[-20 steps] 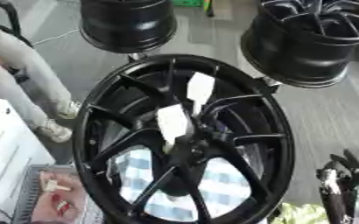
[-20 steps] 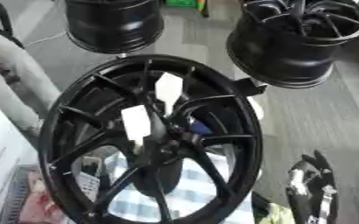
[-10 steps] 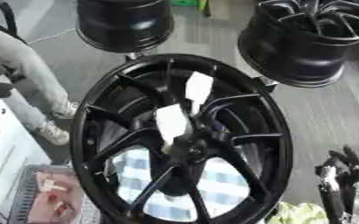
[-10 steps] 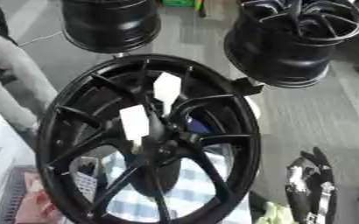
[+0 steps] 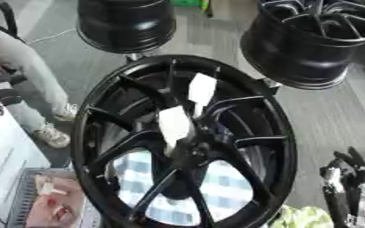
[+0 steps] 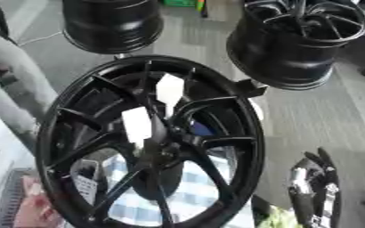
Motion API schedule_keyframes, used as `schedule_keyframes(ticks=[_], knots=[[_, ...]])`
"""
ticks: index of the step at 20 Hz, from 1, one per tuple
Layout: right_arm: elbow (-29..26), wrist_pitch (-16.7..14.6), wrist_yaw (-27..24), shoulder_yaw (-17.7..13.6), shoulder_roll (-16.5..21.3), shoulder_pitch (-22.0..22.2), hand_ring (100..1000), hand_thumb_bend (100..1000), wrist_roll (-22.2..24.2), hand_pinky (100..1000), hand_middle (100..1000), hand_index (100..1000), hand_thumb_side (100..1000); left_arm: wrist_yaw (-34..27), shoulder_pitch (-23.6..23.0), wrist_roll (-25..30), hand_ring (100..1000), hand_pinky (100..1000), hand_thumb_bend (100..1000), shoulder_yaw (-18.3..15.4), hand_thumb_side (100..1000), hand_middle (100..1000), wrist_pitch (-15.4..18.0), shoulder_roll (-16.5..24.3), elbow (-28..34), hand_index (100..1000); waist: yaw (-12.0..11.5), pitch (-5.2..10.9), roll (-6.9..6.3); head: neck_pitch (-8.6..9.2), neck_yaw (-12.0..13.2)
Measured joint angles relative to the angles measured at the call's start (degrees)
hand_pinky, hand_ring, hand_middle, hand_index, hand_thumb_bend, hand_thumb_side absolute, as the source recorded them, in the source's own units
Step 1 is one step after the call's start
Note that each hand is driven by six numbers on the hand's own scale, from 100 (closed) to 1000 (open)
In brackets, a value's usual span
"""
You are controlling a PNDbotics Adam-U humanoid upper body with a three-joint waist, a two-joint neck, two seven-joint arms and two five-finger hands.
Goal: Pull the pin out of the wheel hub.
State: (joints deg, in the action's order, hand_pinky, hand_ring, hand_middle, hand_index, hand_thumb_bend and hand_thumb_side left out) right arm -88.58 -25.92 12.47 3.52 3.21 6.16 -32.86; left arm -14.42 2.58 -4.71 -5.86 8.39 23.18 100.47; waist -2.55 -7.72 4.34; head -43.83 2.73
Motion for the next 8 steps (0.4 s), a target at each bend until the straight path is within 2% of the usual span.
schedule_keyframes(ticks=[8], knots=[[-0.28,-0.02,0.03,0.00,0.00,0.01,525,100,-0.02,517,713,893,551,0.11,0.37,0.15,655,703,100,0.04,842,722,-0.16,-1.22,-0.62,876,-0.21,0.24,0.00,0.00,0.13]])
